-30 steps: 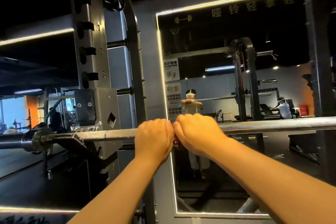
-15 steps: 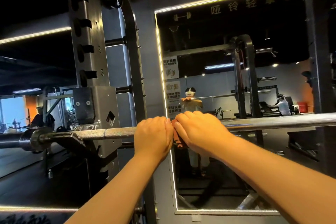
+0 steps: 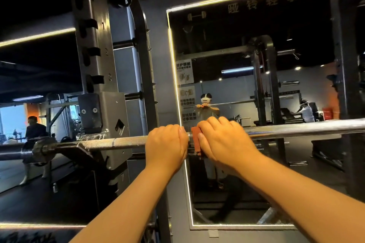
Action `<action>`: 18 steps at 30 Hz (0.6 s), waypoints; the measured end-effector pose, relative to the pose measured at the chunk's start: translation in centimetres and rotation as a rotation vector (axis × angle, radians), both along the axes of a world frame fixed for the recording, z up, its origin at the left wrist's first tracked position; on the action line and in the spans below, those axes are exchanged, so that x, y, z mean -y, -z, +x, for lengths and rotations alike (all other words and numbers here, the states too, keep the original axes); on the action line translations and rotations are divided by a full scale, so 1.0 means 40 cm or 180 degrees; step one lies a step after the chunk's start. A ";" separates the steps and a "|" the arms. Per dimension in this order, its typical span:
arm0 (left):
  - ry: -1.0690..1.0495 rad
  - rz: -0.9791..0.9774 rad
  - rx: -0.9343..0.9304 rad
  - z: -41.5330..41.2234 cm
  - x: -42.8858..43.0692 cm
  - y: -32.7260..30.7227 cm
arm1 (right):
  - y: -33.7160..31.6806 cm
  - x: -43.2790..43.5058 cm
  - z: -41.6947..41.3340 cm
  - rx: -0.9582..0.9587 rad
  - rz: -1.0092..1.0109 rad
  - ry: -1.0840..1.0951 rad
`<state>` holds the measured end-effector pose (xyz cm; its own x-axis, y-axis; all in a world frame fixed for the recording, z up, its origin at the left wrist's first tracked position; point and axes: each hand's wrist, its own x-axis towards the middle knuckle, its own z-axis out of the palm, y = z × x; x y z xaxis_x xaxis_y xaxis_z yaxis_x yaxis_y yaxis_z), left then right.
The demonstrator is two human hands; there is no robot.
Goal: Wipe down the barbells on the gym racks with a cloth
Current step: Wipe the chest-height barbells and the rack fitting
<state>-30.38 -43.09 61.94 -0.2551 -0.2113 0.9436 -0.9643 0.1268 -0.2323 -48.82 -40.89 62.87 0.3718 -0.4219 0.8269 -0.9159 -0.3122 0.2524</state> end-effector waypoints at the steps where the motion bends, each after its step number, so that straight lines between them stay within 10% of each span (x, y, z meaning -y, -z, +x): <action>1: -0.0030 0.0051 -0.0009 0.001 0.003 0.002 | -0.005 0.000 -0.003 0.0068 0.0069 0.0067; 13: 0.0251 0.0031 -0.0284 -0.007 -0.009 0.002 | 0.041 -0.025 0.011 0.0099 -0.0270 0.0028; 18: 0.0199 -0.0046 -0.0330 -0.011 -0.009 0.003 | -0.067 -0.048 0.030 0.0015 0.0626 -0.0022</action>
<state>-30.83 -42.74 61.84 -0.1683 -0.1841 0.9684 -0.9736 0.1849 -0.1341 -47.61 -38.95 65.53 0.3715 -0.5731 0.7304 -0.9146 -0.3614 0.1817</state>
